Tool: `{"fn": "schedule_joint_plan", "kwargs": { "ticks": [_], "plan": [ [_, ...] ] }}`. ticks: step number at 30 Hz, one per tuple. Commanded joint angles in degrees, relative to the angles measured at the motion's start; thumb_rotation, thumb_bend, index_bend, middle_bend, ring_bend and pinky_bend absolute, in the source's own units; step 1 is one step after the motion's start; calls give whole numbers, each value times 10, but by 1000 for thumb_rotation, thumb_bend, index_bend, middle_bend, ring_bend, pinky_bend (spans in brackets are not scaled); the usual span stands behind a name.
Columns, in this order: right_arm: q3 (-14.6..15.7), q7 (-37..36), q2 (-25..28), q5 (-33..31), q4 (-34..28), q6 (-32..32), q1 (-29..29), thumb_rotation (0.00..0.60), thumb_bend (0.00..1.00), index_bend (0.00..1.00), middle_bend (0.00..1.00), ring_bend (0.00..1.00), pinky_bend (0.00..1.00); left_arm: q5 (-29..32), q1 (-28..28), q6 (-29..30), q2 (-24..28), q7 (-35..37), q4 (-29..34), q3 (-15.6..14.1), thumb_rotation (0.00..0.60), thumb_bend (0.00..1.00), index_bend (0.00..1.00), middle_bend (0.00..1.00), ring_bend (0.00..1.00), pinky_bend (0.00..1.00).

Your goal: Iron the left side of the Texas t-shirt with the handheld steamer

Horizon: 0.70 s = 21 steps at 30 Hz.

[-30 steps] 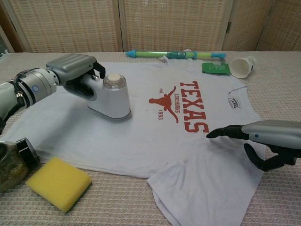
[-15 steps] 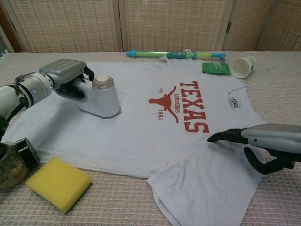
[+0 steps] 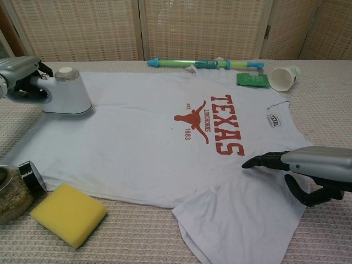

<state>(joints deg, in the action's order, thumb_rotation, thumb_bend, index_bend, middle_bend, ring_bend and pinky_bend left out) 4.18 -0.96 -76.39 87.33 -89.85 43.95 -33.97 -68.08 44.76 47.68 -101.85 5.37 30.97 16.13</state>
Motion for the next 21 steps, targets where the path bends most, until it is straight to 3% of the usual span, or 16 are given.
{"fn": "schedule_joint_plan", "kwargs": {
  "ticks": [1,10,21],
  "plan": [
    [2,-3,0,2,2,2,0,588,1000,0,45,0,76,-3,1,25,9,1,46,8,600,576,897,1000,845,809],
    [7,-9,6,2,2,16,3,589,1000,0,45,0,76,-6,45,44,-28,-83,137,15,600,575,898,1000,845,809],
    [10,-1,9,-5,-3,28,9,589,1000,0,45,0,76,37,110,-6,-119,-169,22,38,600,574,899,1000,845,809]
  ]
}}
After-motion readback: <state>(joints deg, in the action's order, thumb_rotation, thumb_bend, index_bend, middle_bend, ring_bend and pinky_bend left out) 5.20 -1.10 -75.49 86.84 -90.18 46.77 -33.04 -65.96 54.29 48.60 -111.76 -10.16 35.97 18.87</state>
